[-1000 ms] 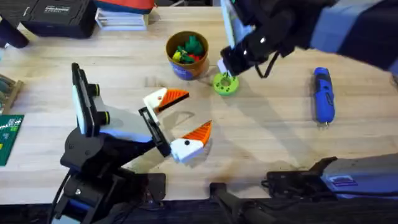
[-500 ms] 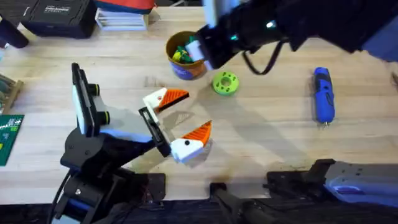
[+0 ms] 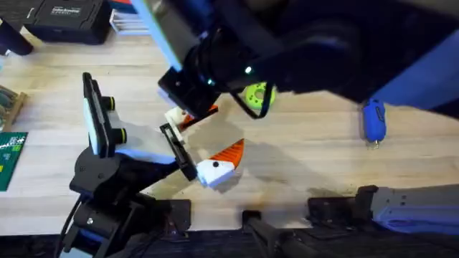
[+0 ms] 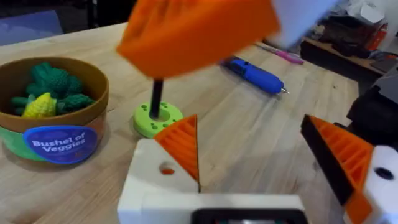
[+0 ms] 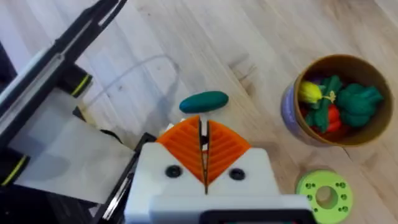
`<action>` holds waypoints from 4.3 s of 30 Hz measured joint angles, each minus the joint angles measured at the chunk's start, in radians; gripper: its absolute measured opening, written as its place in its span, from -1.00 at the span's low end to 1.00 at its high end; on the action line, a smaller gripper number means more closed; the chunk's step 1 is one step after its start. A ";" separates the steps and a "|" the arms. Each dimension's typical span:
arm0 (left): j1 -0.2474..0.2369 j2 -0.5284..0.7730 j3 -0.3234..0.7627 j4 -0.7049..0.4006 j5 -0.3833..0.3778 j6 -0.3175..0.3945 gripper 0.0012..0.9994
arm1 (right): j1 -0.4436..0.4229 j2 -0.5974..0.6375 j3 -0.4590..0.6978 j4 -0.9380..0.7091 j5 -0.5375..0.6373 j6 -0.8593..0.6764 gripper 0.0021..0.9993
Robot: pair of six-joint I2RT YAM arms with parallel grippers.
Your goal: Pick up the gripper from the table and insert it into the empty holder that is missing its gripper. Then pick up a screw, insert it into the mounting hole, and use the screwdriver to tighten it. Finally, clean up the table by picking up the vegetable and placing it into the bucket.
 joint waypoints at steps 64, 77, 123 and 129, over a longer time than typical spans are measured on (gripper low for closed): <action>0.000 0.000 0.000 0.000 0.000 0.000 0.97 | 0.022 0.064 0.000 -0.044 0.001 -0.015 -0.99; 0.000 0.000 0.000 0.000 0.000 0.000 0.97 | 0.022 0.035 0.000 -0.050 0.001 -0.016 -0.99; 0.000 0.000 0.000 -0.001 0.004 -0.008 0.97 | 0.022 0.105 0.007 -0.074 0.003 -0.015 -0.99; 0.000 0.000 0.000 -0.001 0.007 -0.008 0.97 | 0.022 0.105 0.008 -0.081 0.004 -0.013 -0.91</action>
